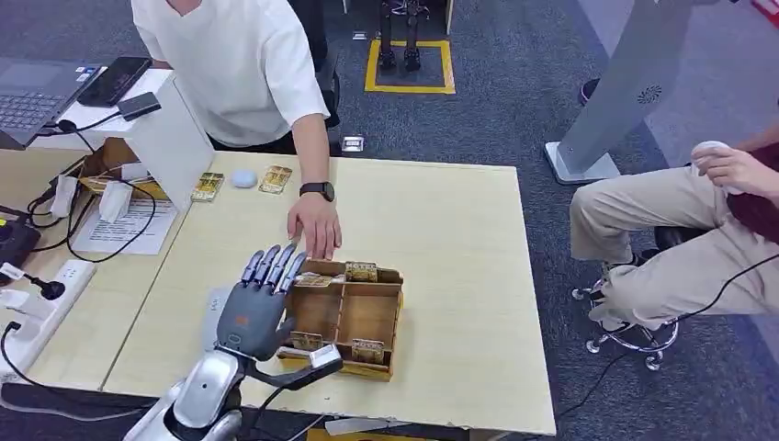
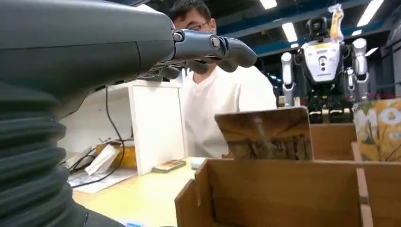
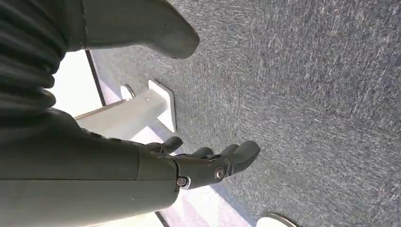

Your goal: Pass the card to the sensor for recognition and then transmit it.

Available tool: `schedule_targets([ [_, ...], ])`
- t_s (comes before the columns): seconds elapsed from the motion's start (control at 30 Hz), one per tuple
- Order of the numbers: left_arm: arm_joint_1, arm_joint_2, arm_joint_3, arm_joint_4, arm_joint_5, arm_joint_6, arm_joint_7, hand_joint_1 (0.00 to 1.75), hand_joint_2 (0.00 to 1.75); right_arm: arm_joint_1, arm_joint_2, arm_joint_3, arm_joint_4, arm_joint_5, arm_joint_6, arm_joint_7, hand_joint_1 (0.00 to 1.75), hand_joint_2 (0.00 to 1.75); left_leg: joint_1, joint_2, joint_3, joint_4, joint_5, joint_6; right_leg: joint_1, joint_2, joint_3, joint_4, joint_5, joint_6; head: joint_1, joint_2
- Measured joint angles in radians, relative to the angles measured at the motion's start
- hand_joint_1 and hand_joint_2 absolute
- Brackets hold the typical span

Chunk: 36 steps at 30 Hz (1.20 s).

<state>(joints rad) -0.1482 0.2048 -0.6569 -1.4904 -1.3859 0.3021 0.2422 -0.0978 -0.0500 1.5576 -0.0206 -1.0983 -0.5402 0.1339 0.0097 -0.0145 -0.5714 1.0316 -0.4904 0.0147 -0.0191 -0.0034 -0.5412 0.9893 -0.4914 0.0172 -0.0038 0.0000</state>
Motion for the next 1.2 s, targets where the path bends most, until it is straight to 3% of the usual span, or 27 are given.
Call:
schedule_targets([
  [0.13,0.005,-0.01,0.0,0.013,0.0,0.001,0.0,0.0,1.75,0.0,0.0,0.0,0.0,0.003,0.0,0.0,0.0,1.75,0.0,0.0,0.0,0.0,0.0,0.0,0.0,0.0,0.0,0.0,0.0,0.0,0.0,0.0],
  [0.2,0.007,-0.014,0.0,0.02,0.0,0.001,0.0,0.14,1.75,0.0,0.0,0.0,0.0,0.006,0.0,0.0,0.0,1.75,0.0,0.0,0.0,0.0,0.0,0.0,0.0,0.0,0.0,0.0,0.0,0.0,0.0,0.0],
  [0.23,0.008,-0.016,0.0,0.023,0.0,0.001,0.0,0.35,1.75,0.0,0.0,0.0,0.0,0.009,0.0,0.0,0.0,1.75,0.0,0.0,0.0,0.0,0.0,0.0,0.0,0.0,0.0,0.0,0.0,0.0,0.0,0.0],
  [0.27,0.009,-0.018,0.0,0.026,0.0,0.001,0.0,1.59,1.75,0.0,0.0,0.0,0.0,0.009,0.002,0.0,0.0,1.75,0.0,0.0,0.0,0.0,0.0,0.0,0.0,0.0,0.0,0.0,0.0,0.0,0.0,0.0],
  [0.3,0.01,-0.022,0.0,0.03,0.0,0.001,0.0,1.75,1.75,0.0,0.0,0.0,0.0,0.01,0.004,0.0,0.0,1.75,0.0,0.0,0.0,0.0,0.0,0.0,0.0,0.0,0.0,0.0,0.0,0.0,0.0,0.0],
  [0.5,0.025,-0.036,0.0,0.051,0.007,0.013,-0.004,1.75,1.75,0.0,0.0,0.0,0.0,0.02,0.01,0.004,0.0,1.75,0.0,0.0,0.0,0.0,0.0,0.0,0.0,0.0,0.0,0.0,0.0,0.0,0.0,0.0],
  [0.9,0.039,-0.051,0.0,0.053,0.021,0.109,-0.04,1.75,1.75,0.0,0.0,0.0,0.0,0.032,0.009,0.011,0.0,1.75,0.0,0.0,0.0,0.0,0.0,0.0,0.0,0.0,0.001,0.0,0.0,0.0,0.0,0.0],
  [1.2,0.048,-0.056,0.0,0.054,0.021,0.117,-0.041,1.75,1.75,0.0,0.0,0.0,0.0,0.034,0.009,0.011,0.0,1.75,0.0,0.0,0.0,0.0,0.0,0.0,0.0,0.0,0.001,0.0,0.0,0.0,0.0,0.0],
])
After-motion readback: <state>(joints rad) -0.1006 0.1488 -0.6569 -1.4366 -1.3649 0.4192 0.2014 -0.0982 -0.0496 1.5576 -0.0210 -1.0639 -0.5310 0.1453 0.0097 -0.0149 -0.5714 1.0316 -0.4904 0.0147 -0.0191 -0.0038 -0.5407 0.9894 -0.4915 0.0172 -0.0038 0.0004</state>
